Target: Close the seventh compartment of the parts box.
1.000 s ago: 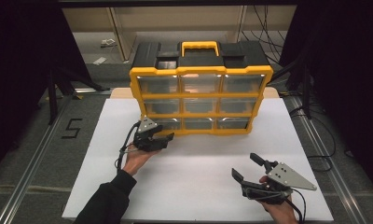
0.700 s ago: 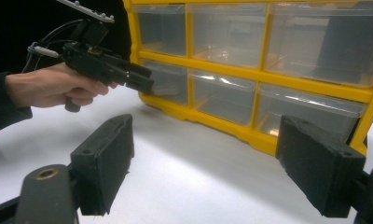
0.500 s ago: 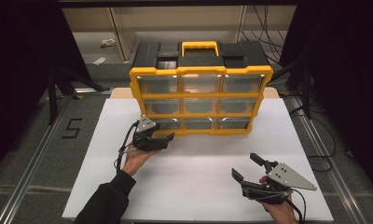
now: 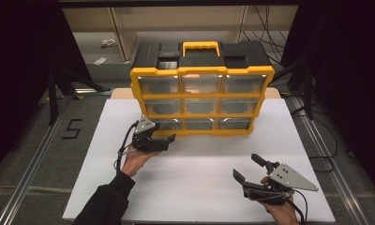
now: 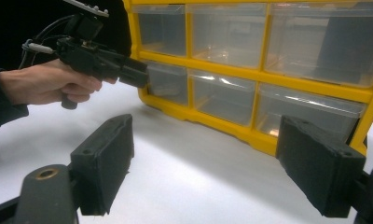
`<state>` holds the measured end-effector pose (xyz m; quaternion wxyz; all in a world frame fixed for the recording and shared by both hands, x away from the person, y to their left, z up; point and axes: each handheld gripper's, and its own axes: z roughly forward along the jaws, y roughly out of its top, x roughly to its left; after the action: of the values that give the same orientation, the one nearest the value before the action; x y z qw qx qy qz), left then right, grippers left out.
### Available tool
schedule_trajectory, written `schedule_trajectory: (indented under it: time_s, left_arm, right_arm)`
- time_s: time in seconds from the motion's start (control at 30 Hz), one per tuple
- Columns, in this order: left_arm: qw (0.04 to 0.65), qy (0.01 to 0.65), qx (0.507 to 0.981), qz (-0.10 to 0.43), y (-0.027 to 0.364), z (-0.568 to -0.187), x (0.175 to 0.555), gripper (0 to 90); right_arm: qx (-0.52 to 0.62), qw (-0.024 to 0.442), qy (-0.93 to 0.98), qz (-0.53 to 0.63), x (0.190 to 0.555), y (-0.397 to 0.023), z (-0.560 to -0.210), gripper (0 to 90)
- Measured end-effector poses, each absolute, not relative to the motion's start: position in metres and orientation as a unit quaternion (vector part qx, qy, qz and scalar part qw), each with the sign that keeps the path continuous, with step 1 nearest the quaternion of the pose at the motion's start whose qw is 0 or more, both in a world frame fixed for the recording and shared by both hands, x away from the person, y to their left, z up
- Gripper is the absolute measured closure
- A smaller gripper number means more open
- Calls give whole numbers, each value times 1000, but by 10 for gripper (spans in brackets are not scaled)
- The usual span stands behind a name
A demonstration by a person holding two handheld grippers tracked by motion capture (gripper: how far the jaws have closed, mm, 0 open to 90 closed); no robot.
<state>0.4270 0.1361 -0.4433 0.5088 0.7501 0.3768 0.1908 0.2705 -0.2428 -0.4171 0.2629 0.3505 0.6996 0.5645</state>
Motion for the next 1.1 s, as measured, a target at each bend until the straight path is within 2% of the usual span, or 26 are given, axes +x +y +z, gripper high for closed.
schedule_trajectory:
  time_s: [1.1]
  left_arm:
    - [529, 330, 757, 197, 127, -419, 396, 174]
  right_arm:
    - [352, 260, 695, 570, 271, -244, -417, 200]
